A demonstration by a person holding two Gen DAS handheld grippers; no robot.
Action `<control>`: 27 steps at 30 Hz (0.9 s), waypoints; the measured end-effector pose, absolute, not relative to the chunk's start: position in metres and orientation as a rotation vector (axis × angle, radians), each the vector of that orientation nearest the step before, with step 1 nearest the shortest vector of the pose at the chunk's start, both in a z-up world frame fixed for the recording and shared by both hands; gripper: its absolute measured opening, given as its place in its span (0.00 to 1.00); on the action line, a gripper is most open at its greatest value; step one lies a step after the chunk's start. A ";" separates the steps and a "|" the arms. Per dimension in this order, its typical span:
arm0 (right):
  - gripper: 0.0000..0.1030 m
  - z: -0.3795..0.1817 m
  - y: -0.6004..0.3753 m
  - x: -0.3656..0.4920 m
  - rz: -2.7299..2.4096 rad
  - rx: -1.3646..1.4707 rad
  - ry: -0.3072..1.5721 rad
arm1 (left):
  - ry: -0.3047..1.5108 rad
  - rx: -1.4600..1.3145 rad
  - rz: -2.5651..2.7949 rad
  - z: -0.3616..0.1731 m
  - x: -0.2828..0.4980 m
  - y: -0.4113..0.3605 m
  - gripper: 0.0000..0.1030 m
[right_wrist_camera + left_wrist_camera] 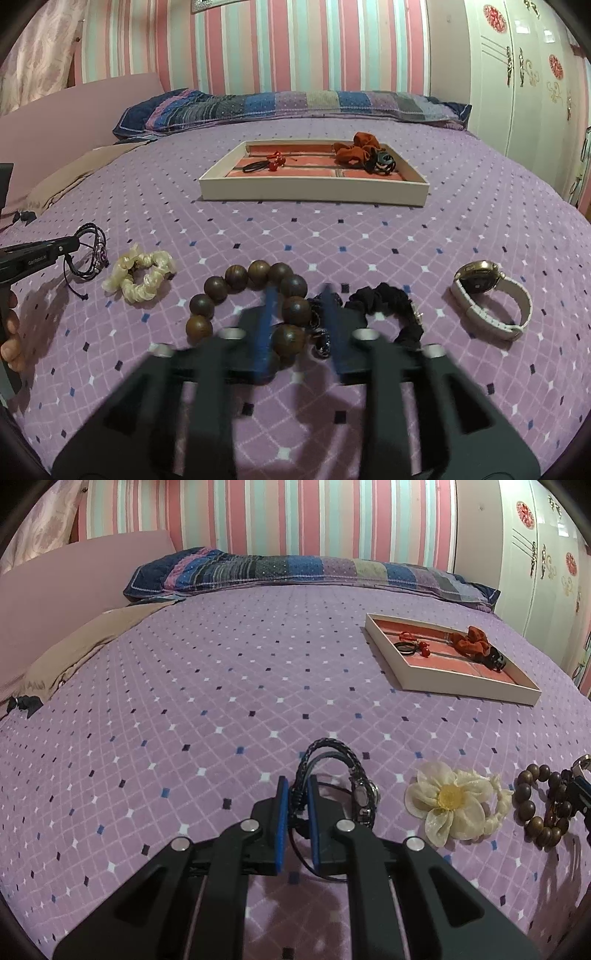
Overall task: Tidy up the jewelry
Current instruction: 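Lift both held bracelets up off the bed cover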
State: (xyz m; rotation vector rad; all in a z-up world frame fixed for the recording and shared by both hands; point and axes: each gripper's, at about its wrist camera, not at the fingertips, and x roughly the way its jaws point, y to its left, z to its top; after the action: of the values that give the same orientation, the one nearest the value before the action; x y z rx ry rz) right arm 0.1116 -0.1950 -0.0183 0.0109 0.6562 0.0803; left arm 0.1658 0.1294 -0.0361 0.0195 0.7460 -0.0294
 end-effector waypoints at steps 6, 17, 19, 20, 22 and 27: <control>0.34 -0.027 -0.189 0.122 0.102 -0.013 0.700 | 0.753 0.005 -0.031 -0.037 0.168 0.133 0.10; 0.19 -0.036 -0.186 0.133 0.087 -0.045 0.738 | 0.756 -0.008 -0.035 -0.035 0.169 0.134 0.10; 0.19 -0.035 -0.187 0.133 0.091 -0.045 0.734 | 0.756 -0.009 -0.035 -0.035 0.169 0.134 0.10; 0.19 -0.034 -0.187 0.132 0.094 -0.045 0.729 | 0.755 -0.010 -0.035 -0.035 0.169 0.134 0.10; 0.19 -0.030 -0.187 0.129 0.101 -0.043 0.713 | 0.751 -0.009 -0.036 -0.035 0.168 0.134 0.10; 0.19 -0.018 -0.185 0.122 0.116 -0.050 0.678 | 0.746 -0.011 -0.035 -0.033 0.167 0.133 0.10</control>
State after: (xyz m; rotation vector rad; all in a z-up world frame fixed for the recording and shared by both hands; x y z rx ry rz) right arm 0.1224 -0.1851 -0.0179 -0.0502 0.6783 0.1162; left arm 0.1670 0.1333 -0.0332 -0.0108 0.7464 -0.0355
